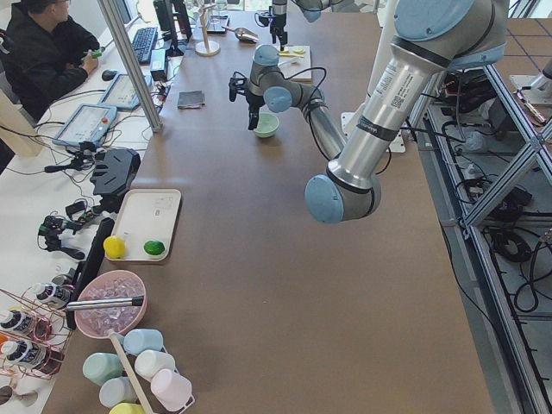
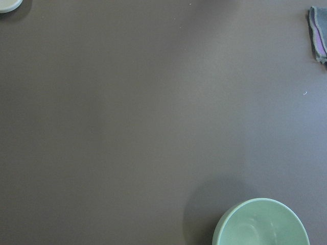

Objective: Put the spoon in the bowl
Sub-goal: 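Lower the right gripper onto the white spoon on the cutting board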

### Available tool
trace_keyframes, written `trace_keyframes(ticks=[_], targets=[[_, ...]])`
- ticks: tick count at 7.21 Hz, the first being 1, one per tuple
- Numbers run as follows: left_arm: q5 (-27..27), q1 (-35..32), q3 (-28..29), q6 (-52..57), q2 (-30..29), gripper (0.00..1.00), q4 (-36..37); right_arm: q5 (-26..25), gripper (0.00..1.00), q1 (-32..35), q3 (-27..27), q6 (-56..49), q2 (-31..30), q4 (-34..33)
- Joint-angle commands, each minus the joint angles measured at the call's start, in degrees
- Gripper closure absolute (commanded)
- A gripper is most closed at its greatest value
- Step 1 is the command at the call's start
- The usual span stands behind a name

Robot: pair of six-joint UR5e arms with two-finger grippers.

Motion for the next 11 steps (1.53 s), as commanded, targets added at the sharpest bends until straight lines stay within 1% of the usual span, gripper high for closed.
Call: trace_keyframes(ticks=[1, 2, 4, 5, 6, 7, 8, 9, 10, 11], targets=[[0.0, 0.0, 0.1, 0.0, 0.1, 0.02, -0.1, -0.5, 0.00, -3.1, -3.0, 0.4, -0.1, 3.9], [0.1, 0.0, 0.1, 0.0, 0.1, 0.02, -0.1, -2.2, 0.01, -4.4, -3.1, 0.4, 0.0, 3.8], [0.1, 0.0, 0.1, 0.0, 0.6, 0.02, -0.2, -3.3, 0.04, -5.3, -6.3, 0.4, 0.9, 4.0], [0.1, 0.0, 0.1, 0.0, 0.6, 0.02, -0.1, -3.5, 0.04, -5.6, -6.9, 0.5, 1.1, 4.0], [0.2, 0.0, 0.1, 0.0, 0.6, 0.02, -0.2, -3.5, 0.11, -5.7, -6.8, 0.5, 1.1, 4.0], [0.2, 0.0, 0.1, 0.0, 0.7, 0.02, -0.2, -4.1, 0.32, -6.6, -6.6, 3.2, 1.2, 4.0], [0.2, 0.0, 0.1, -0.1, 0.9, 0.02, -0.2, -6.1, 0.44, -8.0, -6.6, 5.3, 2.1, 4.0], [0.2, 0.0, 0.2, 0.0, 0.9, 0.02, -0.2, -6.2, 0.61, -8.2, -6.6, 5.8, 2.2, 4.0], [0.2, 0.0, 0.2, 0.0, 0.9, 0.02, -0.2, -6.2, 0.82, -8.2, -6.6, 5.8, 2.2, 4.0], [0.2, 0.0, 0.2, -0.1, 0.9, 0.02, -0.2, -6.3, 1.00, -8.2, -6.7, 5.7, 2.2, 4.0]])
